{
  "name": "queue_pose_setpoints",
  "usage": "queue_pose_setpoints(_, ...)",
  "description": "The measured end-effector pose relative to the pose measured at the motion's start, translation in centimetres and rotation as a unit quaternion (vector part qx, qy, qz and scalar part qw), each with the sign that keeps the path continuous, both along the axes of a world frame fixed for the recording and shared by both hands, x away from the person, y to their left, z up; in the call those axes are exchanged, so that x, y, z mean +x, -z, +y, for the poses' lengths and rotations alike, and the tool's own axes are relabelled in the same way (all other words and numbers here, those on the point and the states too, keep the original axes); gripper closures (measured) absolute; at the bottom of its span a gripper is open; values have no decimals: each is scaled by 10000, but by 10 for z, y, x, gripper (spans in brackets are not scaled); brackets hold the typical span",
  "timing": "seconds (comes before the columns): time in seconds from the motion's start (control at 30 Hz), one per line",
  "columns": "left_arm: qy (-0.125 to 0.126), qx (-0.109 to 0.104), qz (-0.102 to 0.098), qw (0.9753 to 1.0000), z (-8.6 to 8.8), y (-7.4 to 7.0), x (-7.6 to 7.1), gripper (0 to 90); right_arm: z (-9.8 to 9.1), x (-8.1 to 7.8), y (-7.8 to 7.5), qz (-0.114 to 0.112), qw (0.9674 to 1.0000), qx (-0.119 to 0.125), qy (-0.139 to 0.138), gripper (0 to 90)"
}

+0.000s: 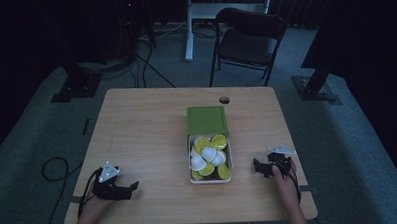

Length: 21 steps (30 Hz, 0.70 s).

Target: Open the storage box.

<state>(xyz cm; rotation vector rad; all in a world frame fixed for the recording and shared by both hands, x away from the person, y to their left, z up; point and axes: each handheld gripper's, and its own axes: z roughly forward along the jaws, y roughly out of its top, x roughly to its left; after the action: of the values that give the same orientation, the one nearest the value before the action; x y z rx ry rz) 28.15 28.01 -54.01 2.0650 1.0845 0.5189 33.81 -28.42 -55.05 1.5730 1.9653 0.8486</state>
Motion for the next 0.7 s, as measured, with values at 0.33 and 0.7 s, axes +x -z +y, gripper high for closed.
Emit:
queue_pose_setpoints(0.33,-87,90,232,9997,-1,4,5,3,0,0,0,1,10000,-3,0,108)
queue_pose_setpoints(0.7,-25,313,467,9984,-6,6,8,14,1,-1,0,8,10000,0,28,109)
